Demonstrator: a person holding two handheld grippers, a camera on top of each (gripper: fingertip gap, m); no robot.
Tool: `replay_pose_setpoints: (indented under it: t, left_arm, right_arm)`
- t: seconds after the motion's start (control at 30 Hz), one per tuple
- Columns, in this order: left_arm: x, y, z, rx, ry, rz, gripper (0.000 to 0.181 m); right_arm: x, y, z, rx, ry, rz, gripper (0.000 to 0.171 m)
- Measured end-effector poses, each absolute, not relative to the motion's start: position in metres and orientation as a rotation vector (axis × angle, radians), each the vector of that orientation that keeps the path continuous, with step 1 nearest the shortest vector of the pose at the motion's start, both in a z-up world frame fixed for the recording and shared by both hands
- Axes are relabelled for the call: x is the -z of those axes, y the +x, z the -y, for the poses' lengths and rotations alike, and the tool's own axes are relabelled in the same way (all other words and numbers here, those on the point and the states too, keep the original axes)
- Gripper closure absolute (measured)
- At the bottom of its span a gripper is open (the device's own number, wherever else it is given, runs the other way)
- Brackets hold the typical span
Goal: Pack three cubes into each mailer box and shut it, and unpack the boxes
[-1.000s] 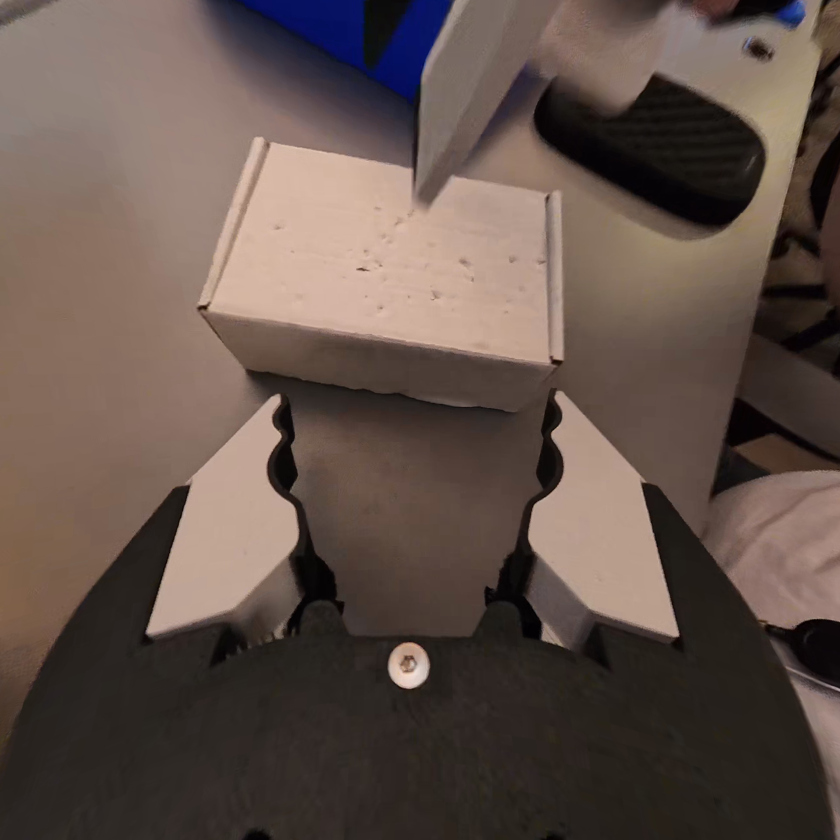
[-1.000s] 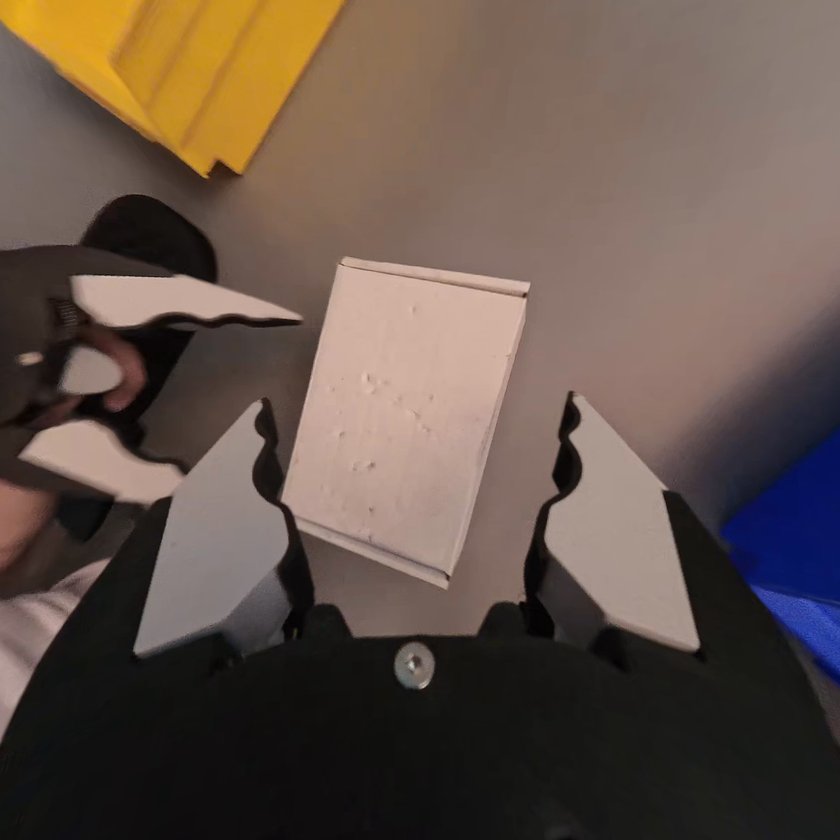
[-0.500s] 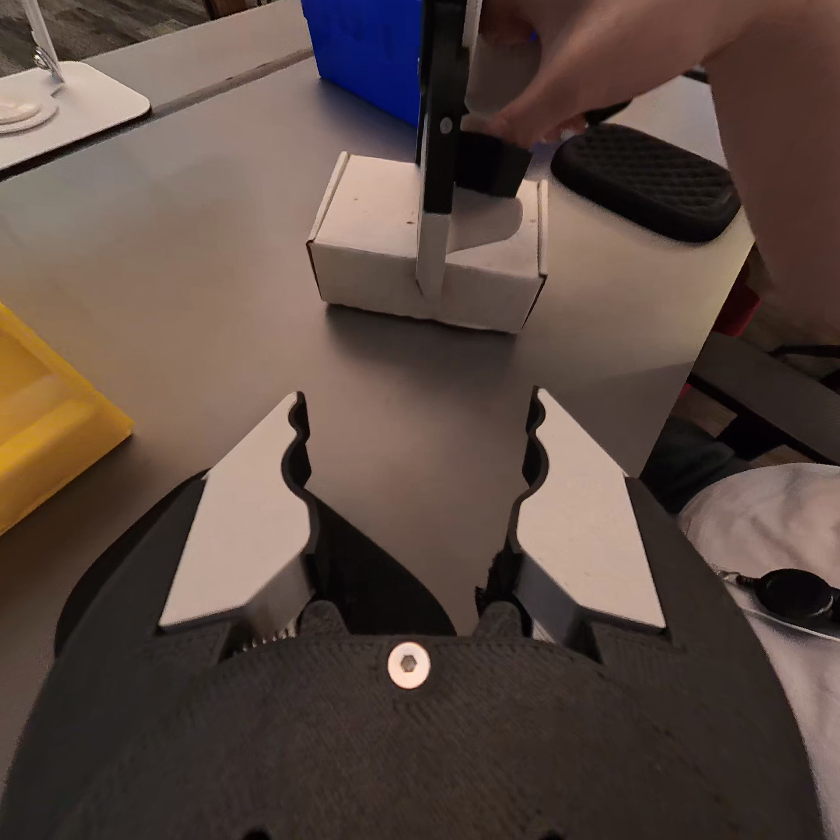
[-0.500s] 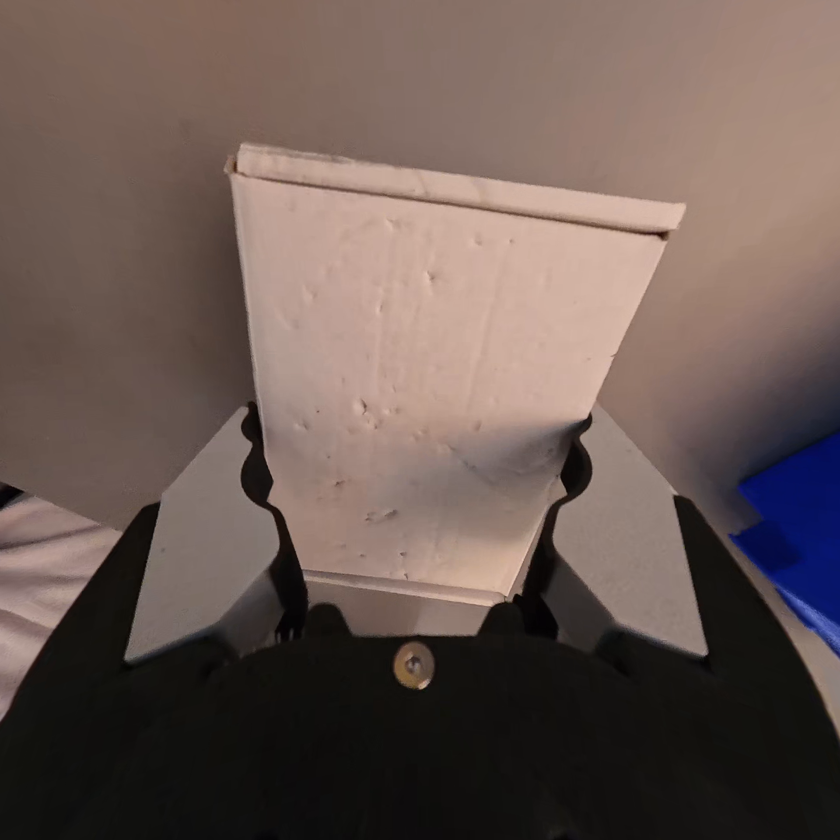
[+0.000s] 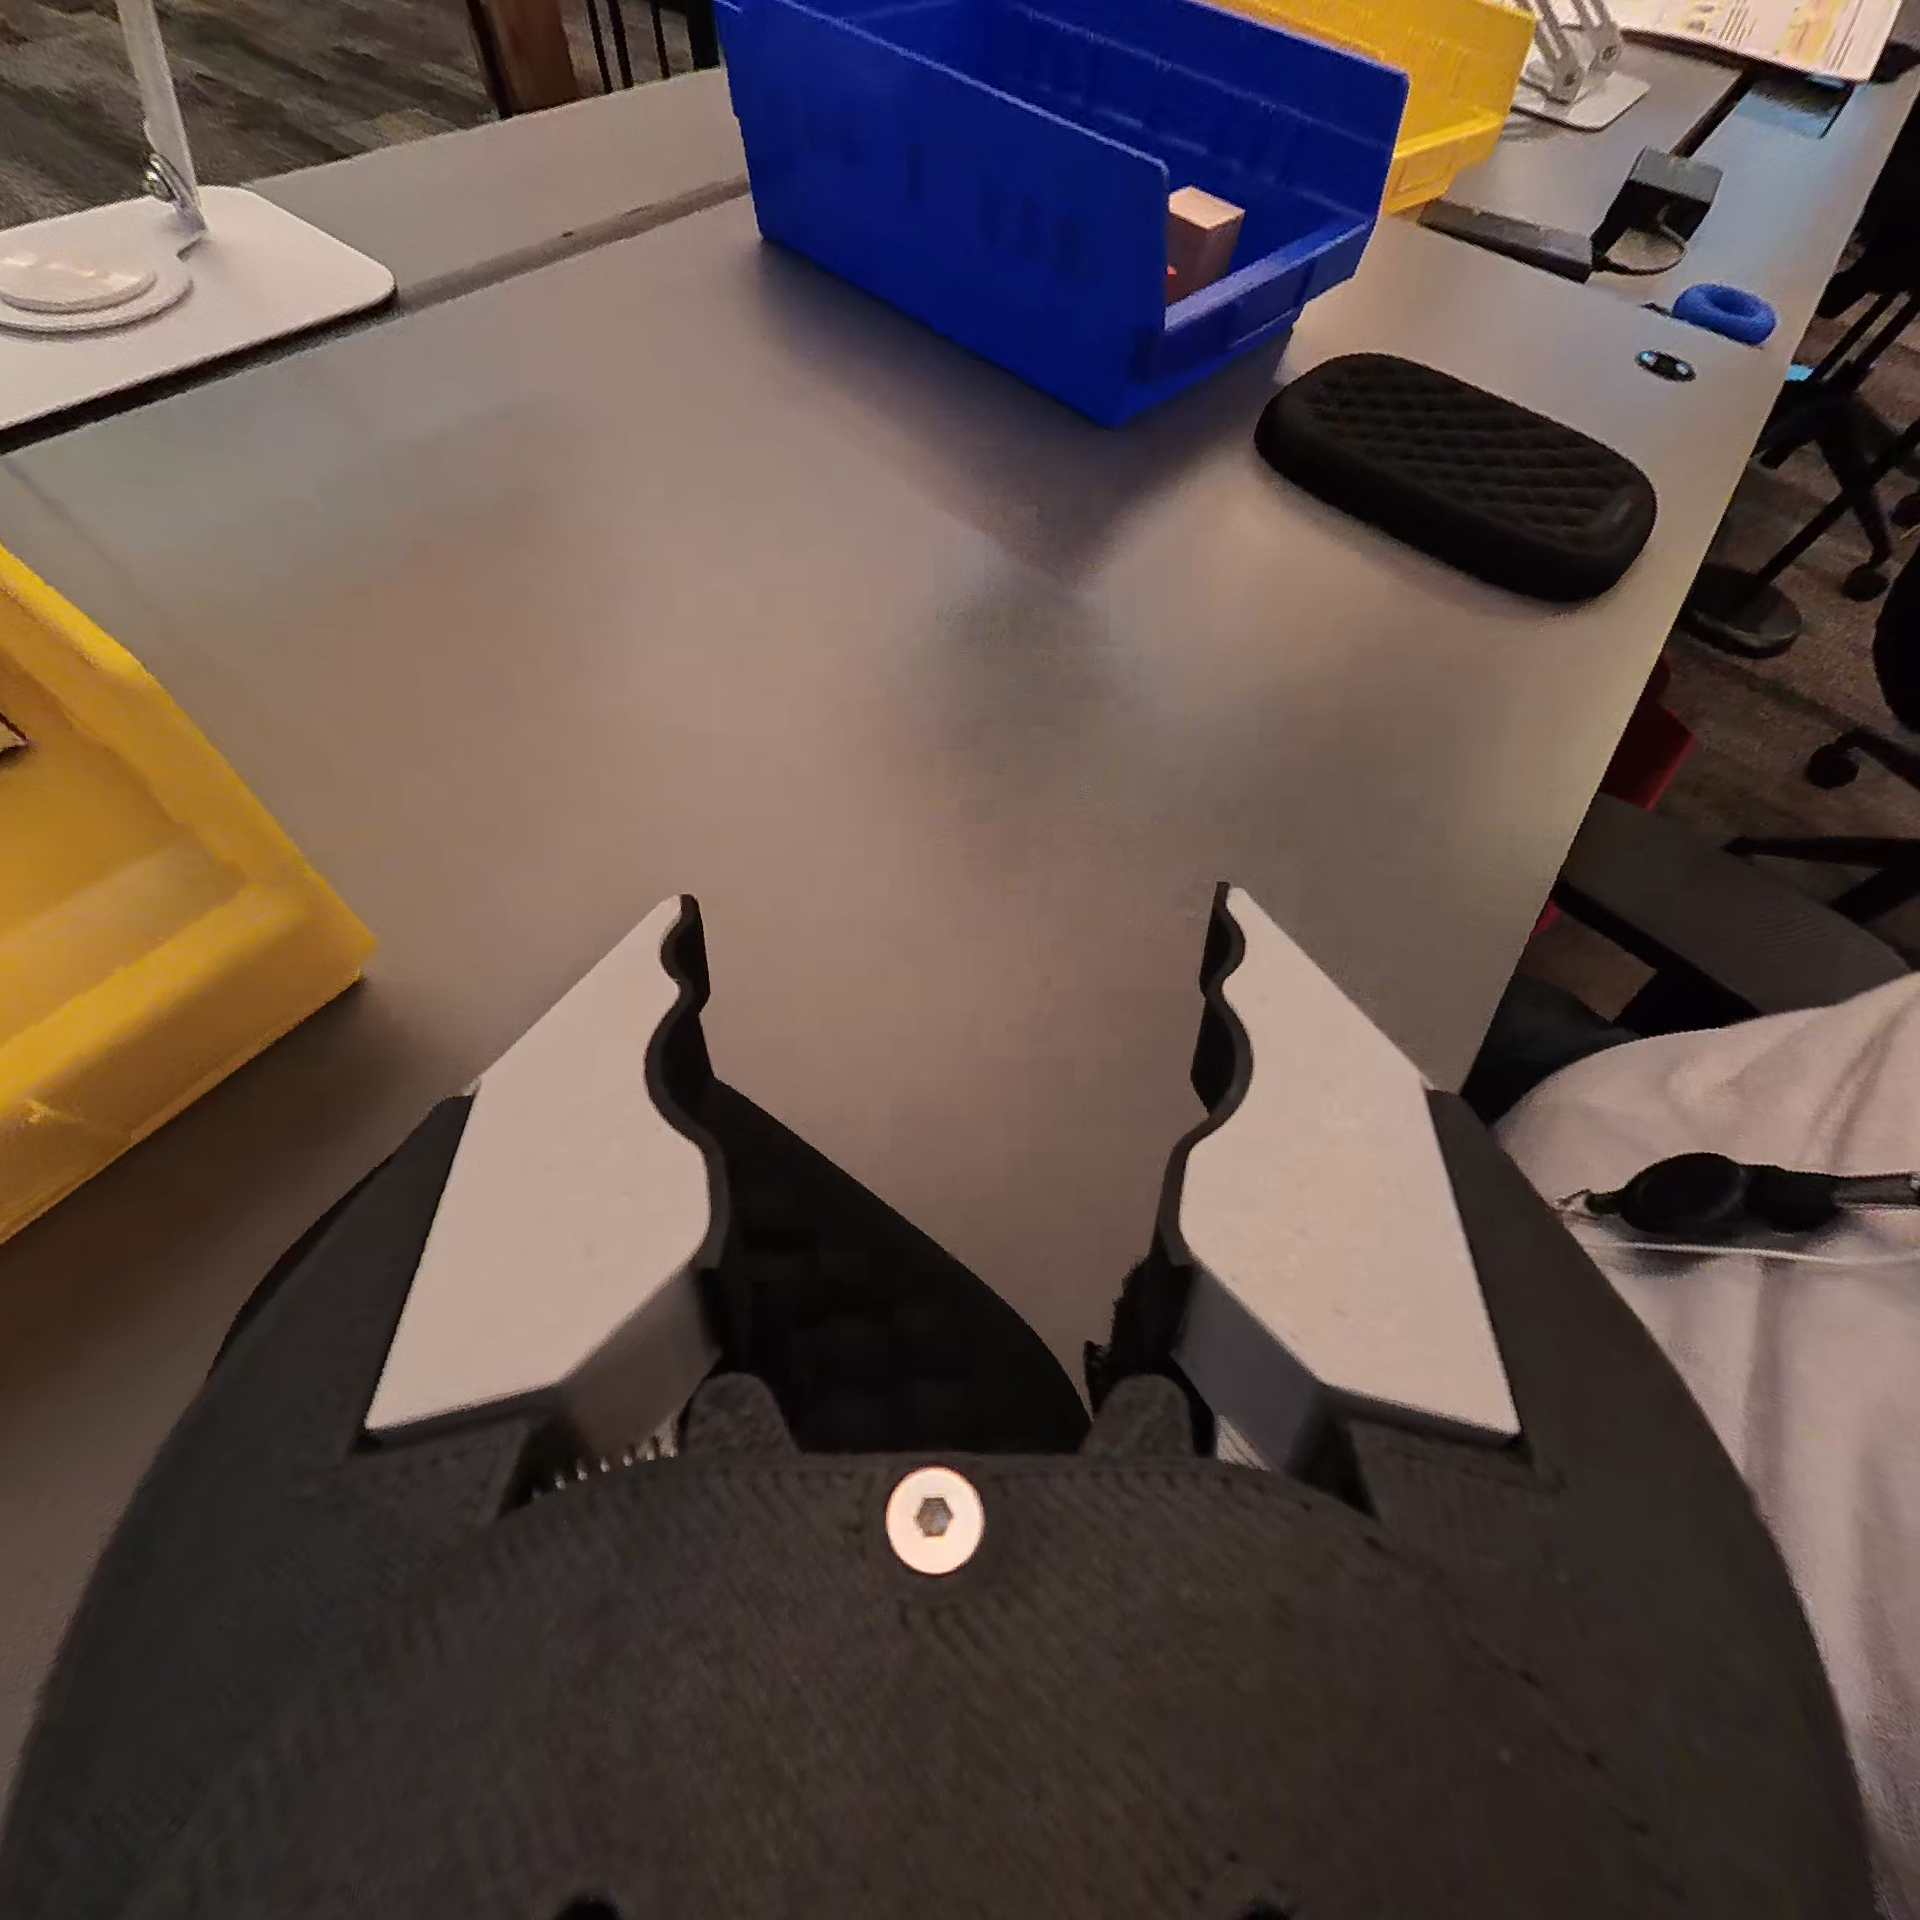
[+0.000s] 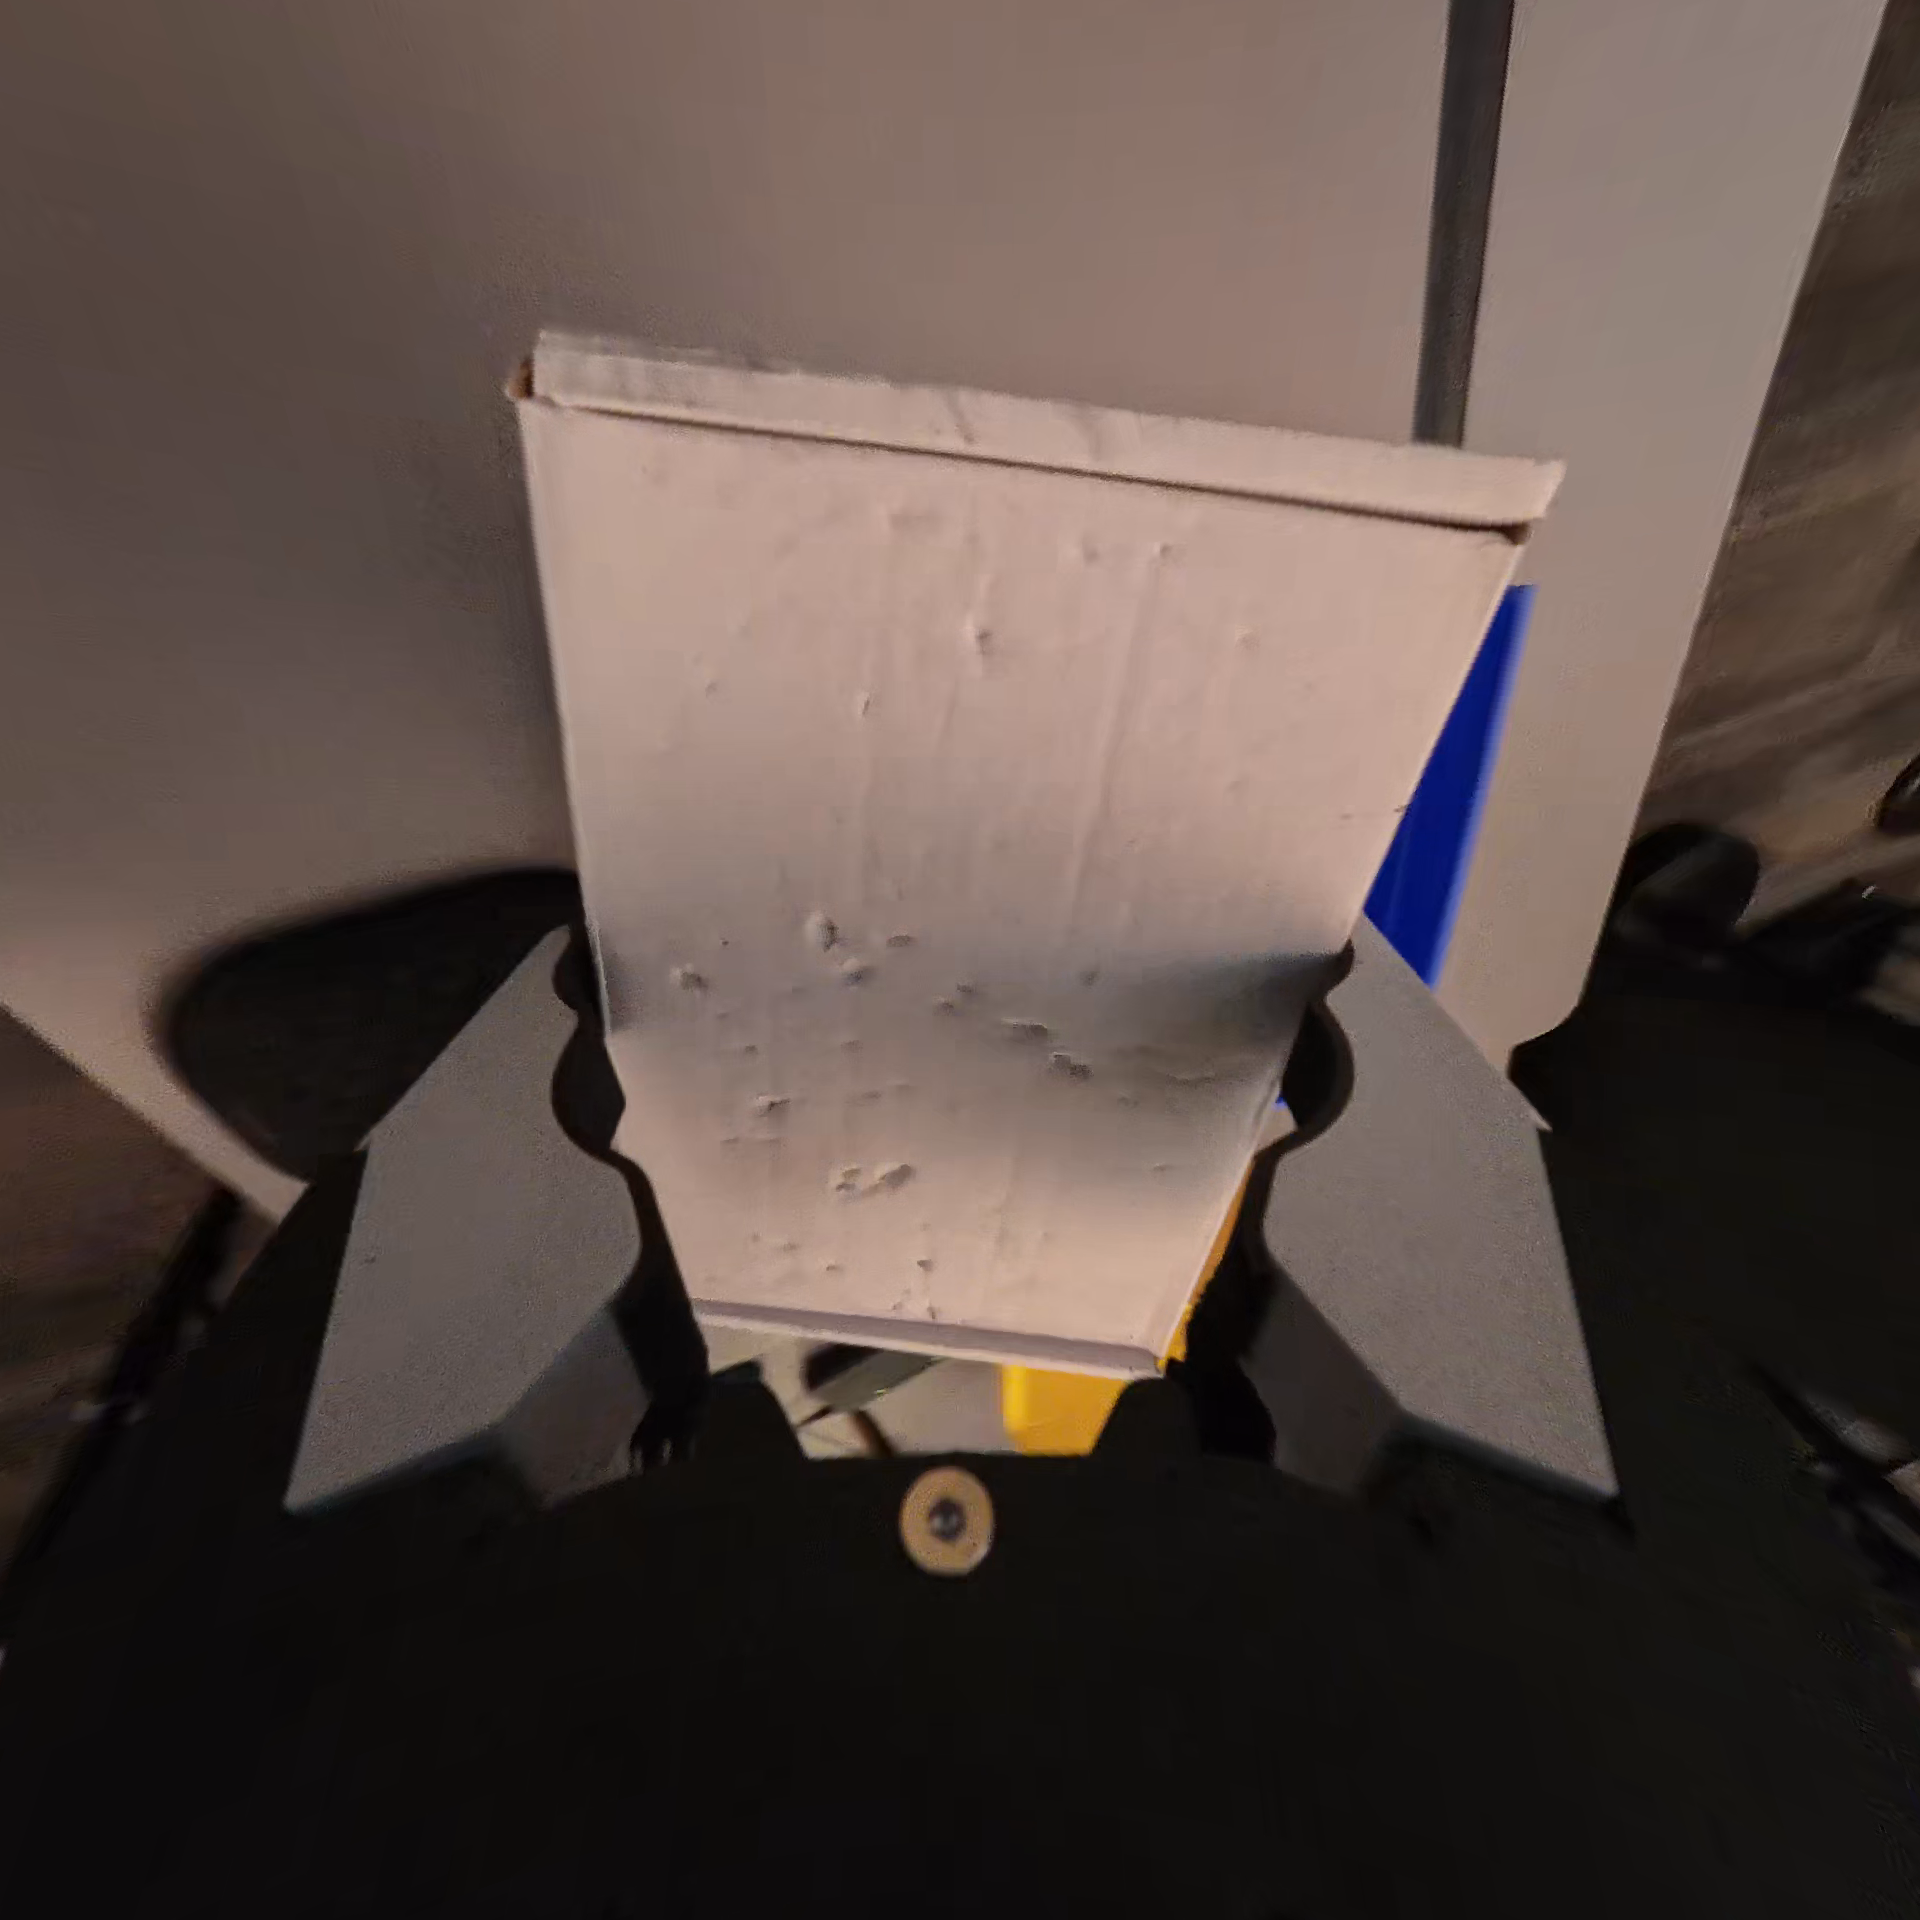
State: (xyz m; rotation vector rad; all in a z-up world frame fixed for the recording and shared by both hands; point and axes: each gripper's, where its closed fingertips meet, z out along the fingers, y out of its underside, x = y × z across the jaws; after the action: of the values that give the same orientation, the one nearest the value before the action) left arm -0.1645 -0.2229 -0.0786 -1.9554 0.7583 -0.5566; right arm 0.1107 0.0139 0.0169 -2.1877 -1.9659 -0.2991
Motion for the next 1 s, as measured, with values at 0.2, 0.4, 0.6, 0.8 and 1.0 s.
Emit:
replay_pose_setpoints:
  t: [0.2,0.4,0.6,0.8,1.0]
  left_arm:
    - [0.064,-0.170,0.210,0.496,-1.957,-0.725,0.087]
    - [0.063,-0.168,0.198,0.324,-2.000,-0.776,0.089]
    - [0.075,-0.154,0.177,0.302,-2.052,-0.817,0.086]
    - [0.075,-0.143,0.166,0.354,-2.051,-0.812,0.086]
    - [0.077,-0.140,0.164,0.385,-2.049,-0.807,0.086]
  right_arm:
    - [0.039,0.187,-0.093,0.292,-2.223,2.039,0.040]
    - [0.095,0.219,-0.130,0.258,-2.226,2.128,0.039]
    - [0.143,0.227,-0.156,0.412,-2.121,2.272,0.038]
    - [0.153,0.226,-0.159,0.431,-2.095,2.333,0.037]
    - [0.131,0.230,-0.165,0.654,-1.951,2.298,0.039]
